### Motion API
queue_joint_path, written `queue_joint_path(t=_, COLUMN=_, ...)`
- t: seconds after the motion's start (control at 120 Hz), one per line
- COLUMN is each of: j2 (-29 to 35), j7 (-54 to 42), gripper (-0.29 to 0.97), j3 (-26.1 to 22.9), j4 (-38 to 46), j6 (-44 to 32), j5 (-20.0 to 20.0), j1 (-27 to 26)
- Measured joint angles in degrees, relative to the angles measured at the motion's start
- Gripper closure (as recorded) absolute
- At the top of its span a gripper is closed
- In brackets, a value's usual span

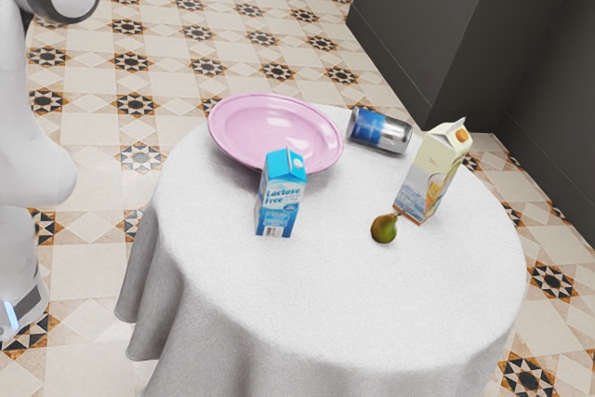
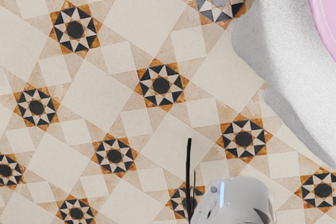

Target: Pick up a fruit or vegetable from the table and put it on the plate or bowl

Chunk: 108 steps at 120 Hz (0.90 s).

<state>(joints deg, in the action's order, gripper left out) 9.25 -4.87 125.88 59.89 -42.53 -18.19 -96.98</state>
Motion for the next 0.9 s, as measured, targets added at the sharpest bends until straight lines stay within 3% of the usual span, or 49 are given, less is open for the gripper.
queue_joint_path(t=0.2, j2=0.0, j7=-3.2, gripper=0.02, j3=2.2, j4=1.0, j6=-14.1, j5=-3.0, j1=-1.7)
queue_joint_path(t=0.258, j2=-2.2, j7=-3.9, gripper=0.02, j3=1.3, j4=0.4, j6=-16.2, j5=-2.7, j1=0.4)
queue_joint_path(t=0.325, j2=-6.1, j7=-4.3, gripper=0.03, j3=-10.3, j4=-0.3, j6=-18.0, j5=-2.6, j1=0.4)
queue_joint_path(t=0.408, j2=-5.7, j7=-4.3, gripper=0.03, j3=-26.7, j4=12.3, j6=-23.1, j5=1.6, j1=-4.3)
queue_joint_path(t=0.45, j2=-5.7, j7=-4.3, gripper=0.03, j3=-31.0, j4=18.1, j6=-26.1, j5=3.7, j1=-6.9)
queue_joint_path(t=0.508, j2=-4.5, j7=-4.4, gripper=0.03, j3=-33.4, j4=24.3, j6=-30.6, j5=6.6, j1=-9.3)
queue_joint_path(t=0.567, j2=-0.9, j7=-4.4, gripper=0.02, j3=-33.9, j4=28.3, j6=-36.1, j5=7.2, j1=-10.6)
queue_joint_path(t=0.625, j2=2.7, j7=-4.2, gripper=0.02, j3=-33.1, j4=30.4, j6=-42.1, j5=5.2, j1=-17.1)
queue_joint_path(t=0.75, j2=4.4, j7=-2.2, gripper=0.02, j3=-31.7, j4=32.4, j6=-53.2, j5=3.1, j1=-22.7)
queue_joint_path(t=0.9, j2=14.8, j7=1.4, gripper=0.02, j3=-22.0, j4=33.4, j6=-60.0, j5=1.7, j1=-28.4)
